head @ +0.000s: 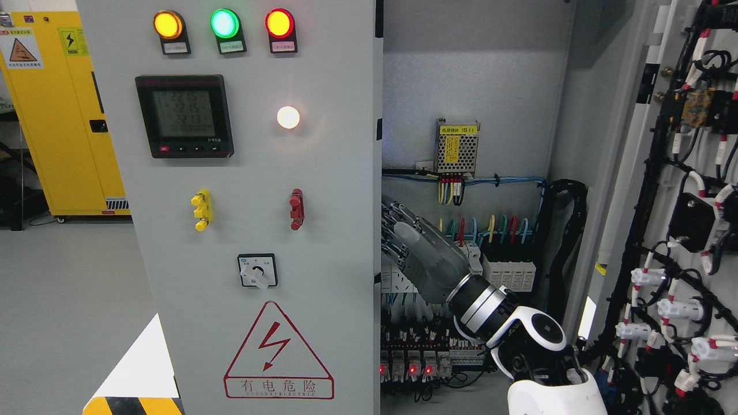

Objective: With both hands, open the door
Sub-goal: 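Pull the indicator-light door open toward the robot with the right hand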

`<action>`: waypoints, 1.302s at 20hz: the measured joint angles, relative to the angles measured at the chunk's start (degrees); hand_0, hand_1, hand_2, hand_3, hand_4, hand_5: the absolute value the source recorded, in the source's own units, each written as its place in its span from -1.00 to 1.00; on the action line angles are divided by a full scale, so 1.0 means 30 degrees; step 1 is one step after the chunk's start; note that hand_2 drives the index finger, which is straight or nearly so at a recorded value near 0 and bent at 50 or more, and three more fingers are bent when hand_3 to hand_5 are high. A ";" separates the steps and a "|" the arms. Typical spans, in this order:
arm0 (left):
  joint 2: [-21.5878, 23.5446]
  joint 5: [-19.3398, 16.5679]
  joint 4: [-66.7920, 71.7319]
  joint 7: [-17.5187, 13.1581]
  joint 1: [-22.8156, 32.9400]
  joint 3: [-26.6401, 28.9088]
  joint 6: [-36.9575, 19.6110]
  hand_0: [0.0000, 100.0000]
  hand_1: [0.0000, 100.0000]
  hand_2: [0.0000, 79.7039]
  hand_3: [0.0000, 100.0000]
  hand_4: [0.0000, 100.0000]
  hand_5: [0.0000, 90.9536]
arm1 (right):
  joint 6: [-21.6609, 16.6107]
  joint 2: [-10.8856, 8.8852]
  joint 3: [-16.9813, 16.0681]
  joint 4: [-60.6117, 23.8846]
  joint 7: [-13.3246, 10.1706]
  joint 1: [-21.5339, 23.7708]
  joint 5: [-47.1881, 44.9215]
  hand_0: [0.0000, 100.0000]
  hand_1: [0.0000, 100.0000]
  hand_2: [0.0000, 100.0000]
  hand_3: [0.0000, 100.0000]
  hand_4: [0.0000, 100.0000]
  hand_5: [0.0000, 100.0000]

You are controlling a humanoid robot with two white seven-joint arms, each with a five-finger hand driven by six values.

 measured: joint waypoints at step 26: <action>-0.0053 -0.0008 -0.0003 -0.0001 -0.0001 -0.0016 -0.0001 -0.76 0.11 -1.00 -1.00 -1.00 -1.00 | 0.0272 -0.0154 0.0235 -0.0663 0.1328 0.0622 -0.1901 -1.00 0.00 -0.92 -1.00 -1.00 -1.00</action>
